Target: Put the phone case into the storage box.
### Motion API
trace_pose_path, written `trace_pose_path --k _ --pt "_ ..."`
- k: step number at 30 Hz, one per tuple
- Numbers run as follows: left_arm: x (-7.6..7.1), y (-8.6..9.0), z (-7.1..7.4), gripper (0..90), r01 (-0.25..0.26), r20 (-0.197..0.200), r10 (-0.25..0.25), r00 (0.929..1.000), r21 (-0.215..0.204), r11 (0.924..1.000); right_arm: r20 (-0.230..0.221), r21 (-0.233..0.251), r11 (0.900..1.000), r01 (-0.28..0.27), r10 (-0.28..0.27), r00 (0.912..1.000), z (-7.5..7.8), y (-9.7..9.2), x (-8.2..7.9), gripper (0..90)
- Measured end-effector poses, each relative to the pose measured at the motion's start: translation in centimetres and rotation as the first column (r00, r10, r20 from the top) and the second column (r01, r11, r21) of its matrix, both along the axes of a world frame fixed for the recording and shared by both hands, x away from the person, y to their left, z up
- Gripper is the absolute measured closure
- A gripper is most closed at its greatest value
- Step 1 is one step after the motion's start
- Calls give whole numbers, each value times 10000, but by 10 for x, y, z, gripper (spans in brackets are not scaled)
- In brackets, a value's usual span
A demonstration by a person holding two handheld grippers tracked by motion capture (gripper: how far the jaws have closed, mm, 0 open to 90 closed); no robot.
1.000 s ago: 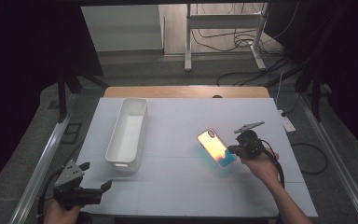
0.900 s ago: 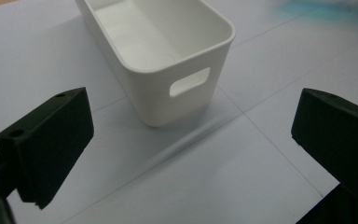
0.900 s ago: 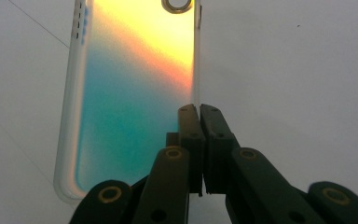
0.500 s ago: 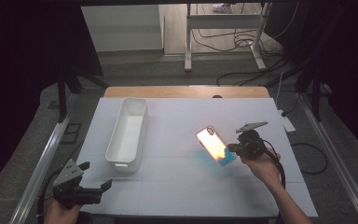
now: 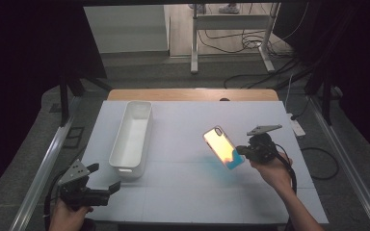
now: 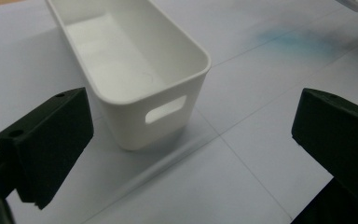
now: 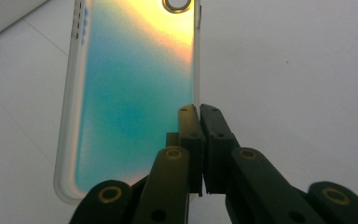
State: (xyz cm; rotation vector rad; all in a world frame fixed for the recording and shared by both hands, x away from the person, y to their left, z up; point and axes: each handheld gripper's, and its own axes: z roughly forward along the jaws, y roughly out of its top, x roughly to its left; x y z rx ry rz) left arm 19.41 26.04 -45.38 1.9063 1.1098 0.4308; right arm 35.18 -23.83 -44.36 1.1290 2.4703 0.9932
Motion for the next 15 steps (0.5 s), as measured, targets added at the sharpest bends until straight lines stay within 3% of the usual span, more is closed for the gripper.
trace_pose_path --k 7,15 --pt "13 -7 7 0 345 36 -344 9994 -443 9984 136 131 9999 39 -41 9999 5 0 -3 880" --pt "30 -15 15 0 575 23 -575 9983 -663 9961 384 282 9996 -49 38 9993 9 2 -5 879"
